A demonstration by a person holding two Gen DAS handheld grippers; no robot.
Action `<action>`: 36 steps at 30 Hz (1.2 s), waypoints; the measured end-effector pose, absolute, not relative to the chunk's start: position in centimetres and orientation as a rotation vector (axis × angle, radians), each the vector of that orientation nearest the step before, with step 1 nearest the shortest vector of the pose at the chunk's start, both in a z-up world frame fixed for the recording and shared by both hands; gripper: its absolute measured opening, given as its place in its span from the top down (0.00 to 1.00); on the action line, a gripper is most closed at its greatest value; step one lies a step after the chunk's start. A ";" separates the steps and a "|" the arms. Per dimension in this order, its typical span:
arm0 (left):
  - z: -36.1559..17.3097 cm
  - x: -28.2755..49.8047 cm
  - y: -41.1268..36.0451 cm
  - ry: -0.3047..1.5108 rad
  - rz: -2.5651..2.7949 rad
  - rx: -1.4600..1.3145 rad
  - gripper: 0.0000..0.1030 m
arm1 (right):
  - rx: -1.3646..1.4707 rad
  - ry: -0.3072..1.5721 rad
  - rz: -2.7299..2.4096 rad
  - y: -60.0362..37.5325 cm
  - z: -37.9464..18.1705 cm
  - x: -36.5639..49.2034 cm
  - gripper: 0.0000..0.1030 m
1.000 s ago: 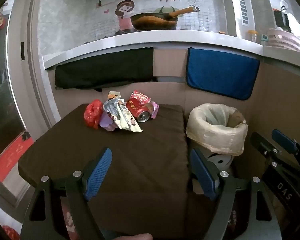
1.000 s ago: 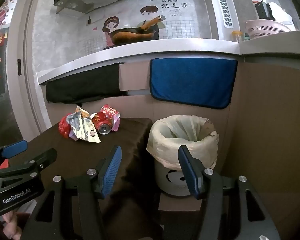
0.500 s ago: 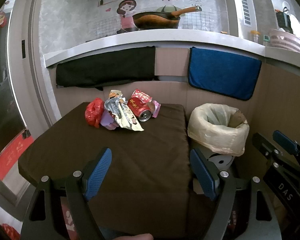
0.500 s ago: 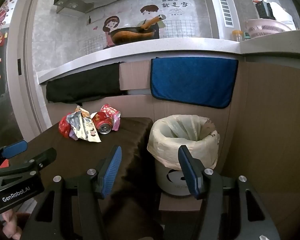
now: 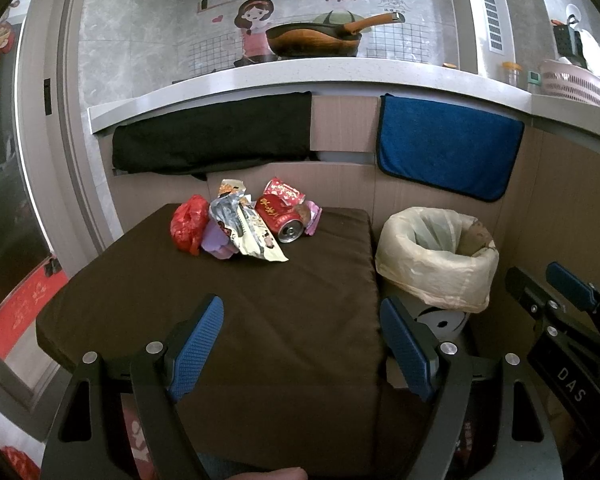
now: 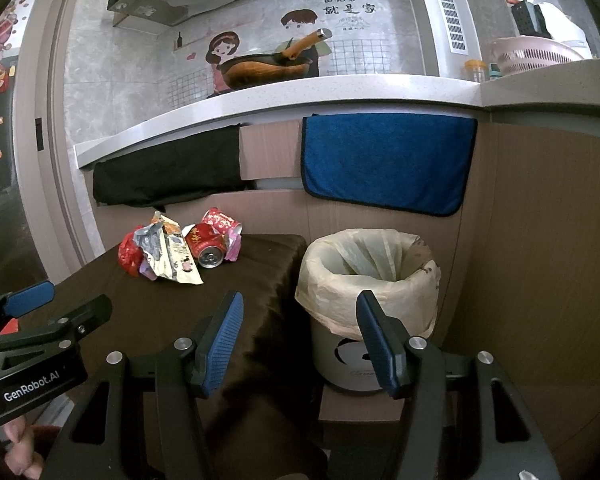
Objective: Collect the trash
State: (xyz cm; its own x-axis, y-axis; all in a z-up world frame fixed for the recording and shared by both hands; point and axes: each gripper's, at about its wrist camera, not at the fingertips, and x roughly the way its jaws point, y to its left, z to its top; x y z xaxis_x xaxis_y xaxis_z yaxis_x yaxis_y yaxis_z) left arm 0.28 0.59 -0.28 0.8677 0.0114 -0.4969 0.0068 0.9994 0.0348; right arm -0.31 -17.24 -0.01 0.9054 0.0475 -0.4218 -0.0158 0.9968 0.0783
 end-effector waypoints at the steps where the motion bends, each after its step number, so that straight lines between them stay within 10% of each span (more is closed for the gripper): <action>1: -0.3 0.3 0.6 0.520 0.003 0.036 0.22 | 0.074 0.437 0.032 -17.3 0.0 -0.3 0.45; 36: -0.6 0.3 0.5 0.514 0.012 0.026 0.22 | 0.090 0.445 0.037 -17.3 -0.3 -0.4 0.45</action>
State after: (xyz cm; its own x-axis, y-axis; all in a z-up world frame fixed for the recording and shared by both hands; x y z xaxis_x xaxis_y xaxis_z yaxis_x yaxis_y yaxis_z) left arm 0.29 0.50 -0.59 0.8708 0.0183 -0.4913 -0.0053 0.9996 0.0278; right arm -0.36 -17.31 -0.31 0.9020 0.0551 -0.4283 -0.0156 0.9953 0.0952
